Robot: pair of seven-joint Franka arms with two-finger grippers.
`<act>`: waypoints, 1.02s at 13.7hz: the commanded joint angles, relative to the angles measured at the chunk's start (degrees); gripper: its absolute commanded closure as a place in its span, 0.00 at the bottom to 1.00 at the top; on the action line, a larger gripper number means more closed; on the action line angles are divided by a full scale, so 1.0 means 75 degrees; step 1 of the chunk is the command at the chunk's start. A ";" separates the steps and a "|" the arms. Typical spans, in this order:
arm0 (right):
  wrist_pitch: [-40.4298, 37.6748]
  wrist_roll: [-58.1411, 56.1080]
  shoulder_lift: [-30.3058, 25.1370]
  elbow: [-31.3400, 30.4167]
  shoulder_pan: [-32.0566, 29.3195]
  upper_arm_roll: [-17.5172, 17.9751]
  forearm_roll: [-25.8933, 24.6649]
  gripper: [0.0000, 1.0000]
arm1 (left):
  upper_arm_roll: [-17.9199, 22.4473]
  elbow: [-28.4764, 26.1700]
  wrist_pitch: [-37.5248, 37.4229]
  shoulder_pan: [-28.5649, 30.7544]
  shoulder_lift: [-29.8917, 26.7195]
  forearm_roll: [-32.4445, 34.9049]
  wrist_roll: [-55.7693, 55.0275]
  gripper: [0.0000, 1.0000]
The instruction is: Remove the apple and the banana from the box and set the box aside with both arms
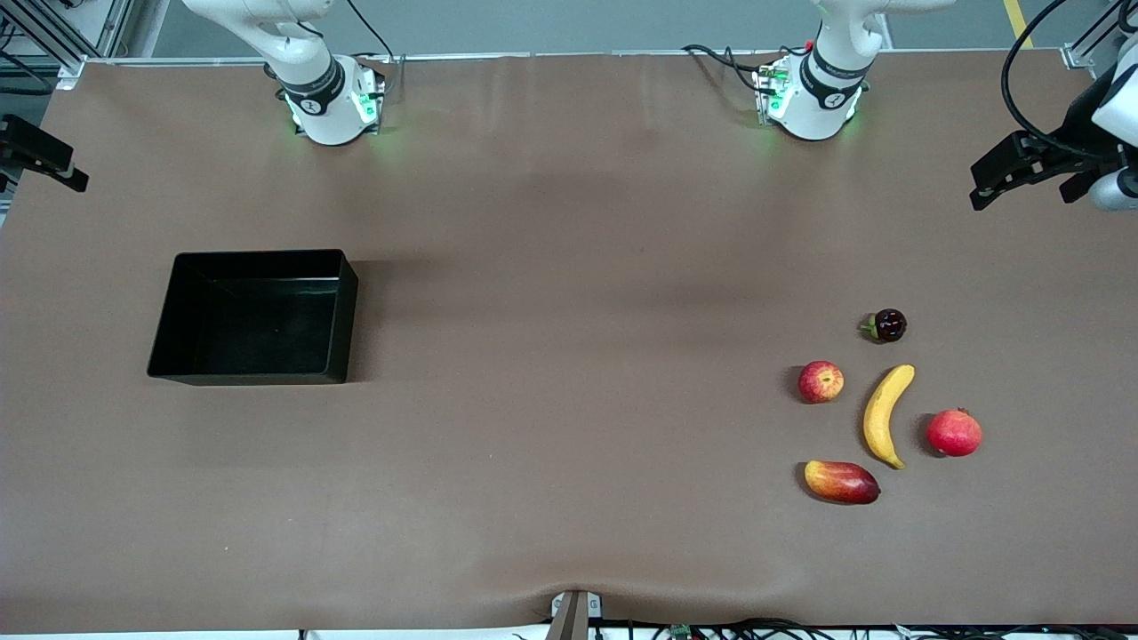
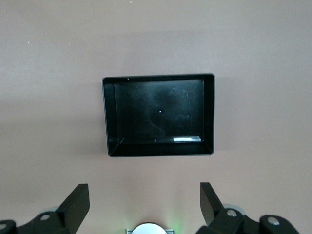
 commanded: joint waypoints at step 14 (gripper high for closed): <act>-0.0266 -0.0109 0.0196 0.0326 -0.0053 0.0066 0.0091 0.00 | 0.0584 -0.0113 -0.0030 -0.0315 -0.0203 -0.0089 0.0496 0.00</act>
